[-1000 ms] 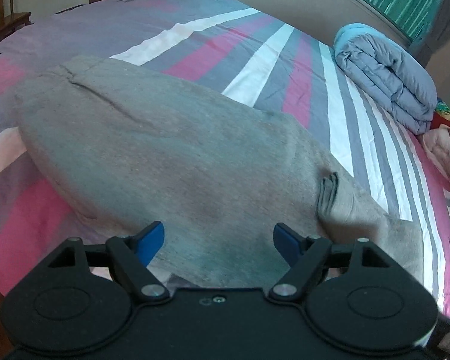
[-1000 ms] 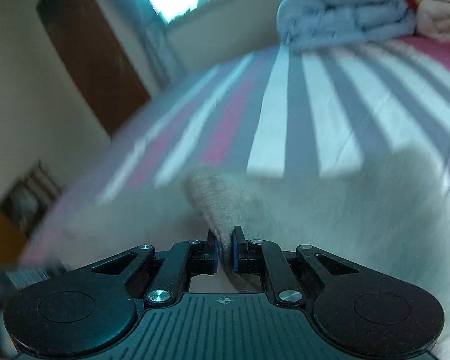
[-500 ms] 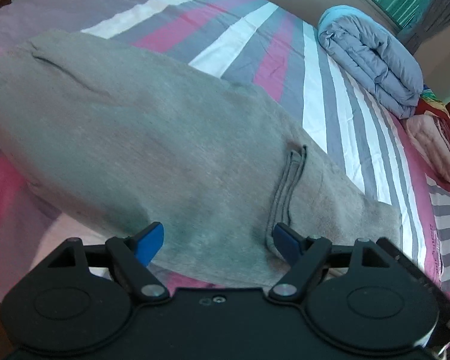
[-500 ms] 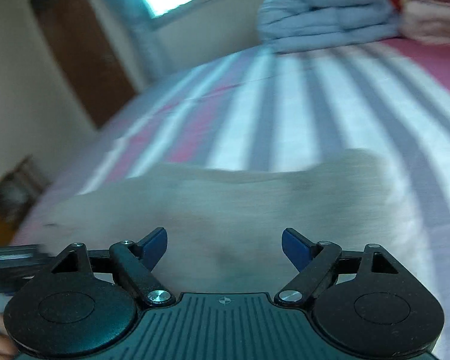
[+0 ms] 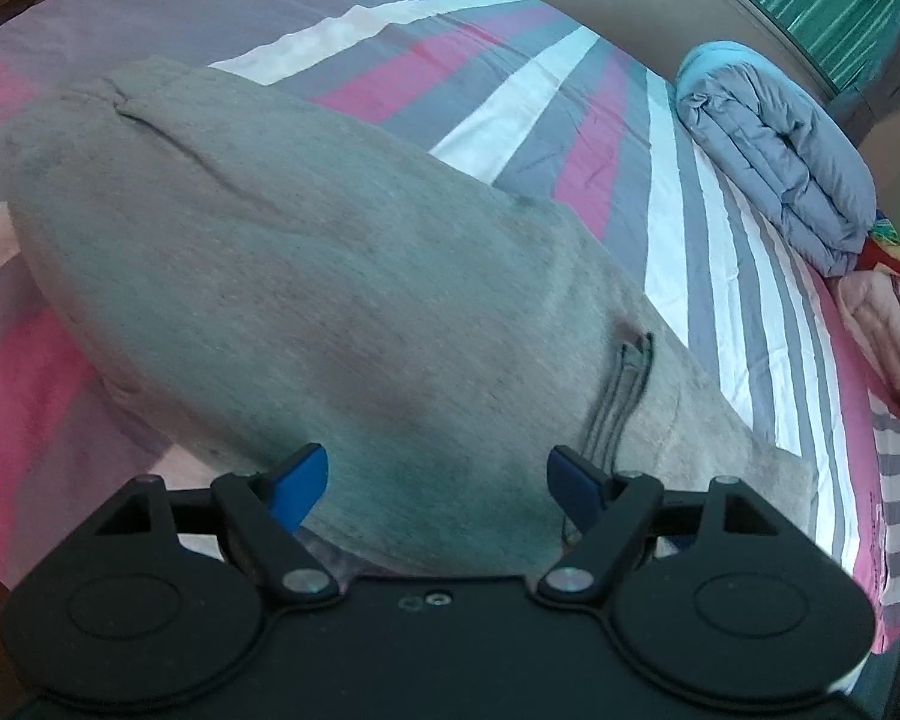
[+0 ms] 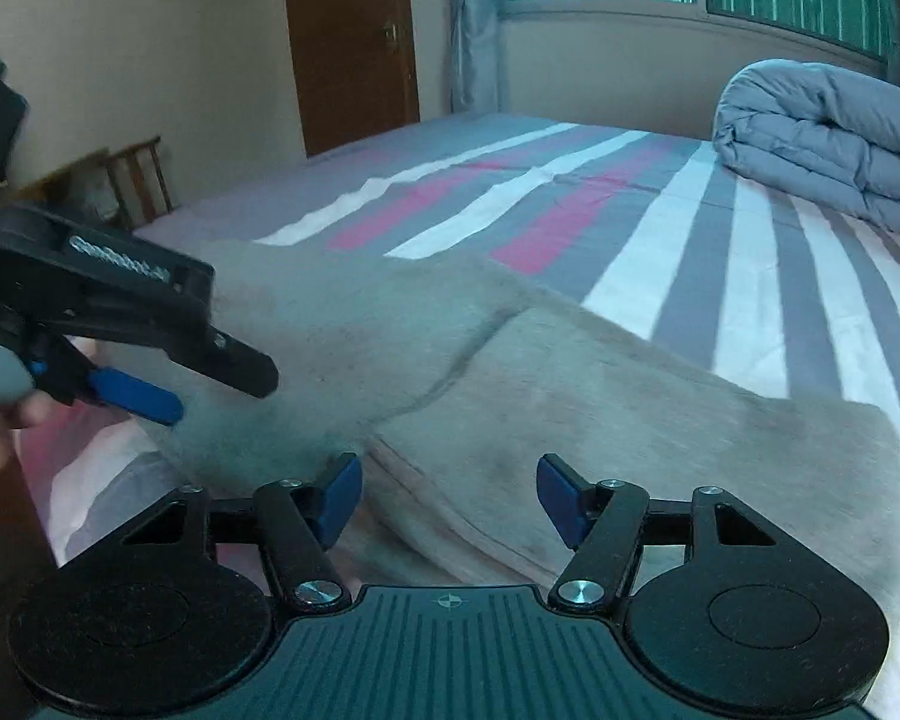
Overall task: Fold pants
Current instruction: 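Open the right gripper to lay the hem onto the pants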
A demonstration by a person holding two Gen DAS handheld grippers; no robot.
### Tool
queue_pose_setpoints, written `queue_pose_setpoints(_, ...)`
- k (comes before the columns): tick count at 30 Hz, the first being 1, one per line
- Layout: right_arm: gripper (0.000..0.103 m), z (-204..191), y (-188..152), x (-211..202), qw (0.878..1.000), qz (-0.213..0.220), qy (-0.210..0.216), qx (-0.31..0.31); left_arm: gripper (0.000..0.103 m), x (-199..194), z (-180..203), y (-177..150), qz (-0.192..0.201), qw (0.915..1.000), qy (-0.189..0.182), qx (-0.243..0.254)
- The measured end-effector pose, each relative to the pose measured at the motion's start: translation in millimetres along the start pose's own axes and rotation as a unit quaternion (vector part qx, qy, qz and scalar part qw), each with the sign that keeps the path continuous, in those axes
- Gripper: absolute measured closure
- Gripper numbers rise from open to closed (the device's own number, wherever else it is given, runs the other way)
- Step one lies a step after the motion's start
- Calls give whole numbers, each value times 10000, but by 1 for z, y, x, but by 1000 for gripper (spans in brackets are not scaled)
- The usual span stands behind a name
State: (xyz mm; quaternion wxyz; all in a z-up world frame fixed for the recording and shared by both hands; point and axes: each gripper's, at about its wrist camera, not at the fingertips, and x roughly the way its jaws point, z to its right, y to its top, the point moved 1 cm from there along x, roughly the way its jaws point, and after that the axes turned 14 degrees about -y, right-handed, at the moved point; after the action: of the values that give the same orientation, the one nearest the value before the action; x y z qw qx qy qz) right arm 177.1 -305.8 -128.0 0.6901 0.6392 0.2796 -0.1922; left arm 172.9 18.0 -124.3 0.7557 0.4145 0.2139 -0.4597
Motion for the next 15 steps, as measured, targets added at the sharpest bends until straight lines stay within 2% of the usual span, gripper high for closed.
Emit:
queue_pose_setpoints(2, 61, -5, 1, 13, 9998, -69, 160, -94, 30, -1, -2, 2, 31, 10000, 5, -22)
queue_pose_setpoints(4, 61, -8, 1, 19, 9996, -43, -72, -257, 30, -4, -6, 2, 47, 10000, -5, -31)
queue_pose_setpoints(7, 77, -9, 0, 26, 9996, -155, -208, -130, 30, -4, -9, 2, 53, 9999, -27, -96)
queue_pose_setpoints(9, 86, -9, 2, 25, 9999, -92, -124, -57, 30, -4, -10, 2, 69, 9999, -47, -113)
queue_pose_setpoints(12, 86, -9, 2, -3, 9995, 151, 71, 272, 30, -4, -12, 2, 91, 9999, -57, -114)
queue_pose_setpoints(15, 86, -20, -5, -17, 9993, -17, 295, 218, 30, -2, -12, 0, 86, 9999, -14, -130)
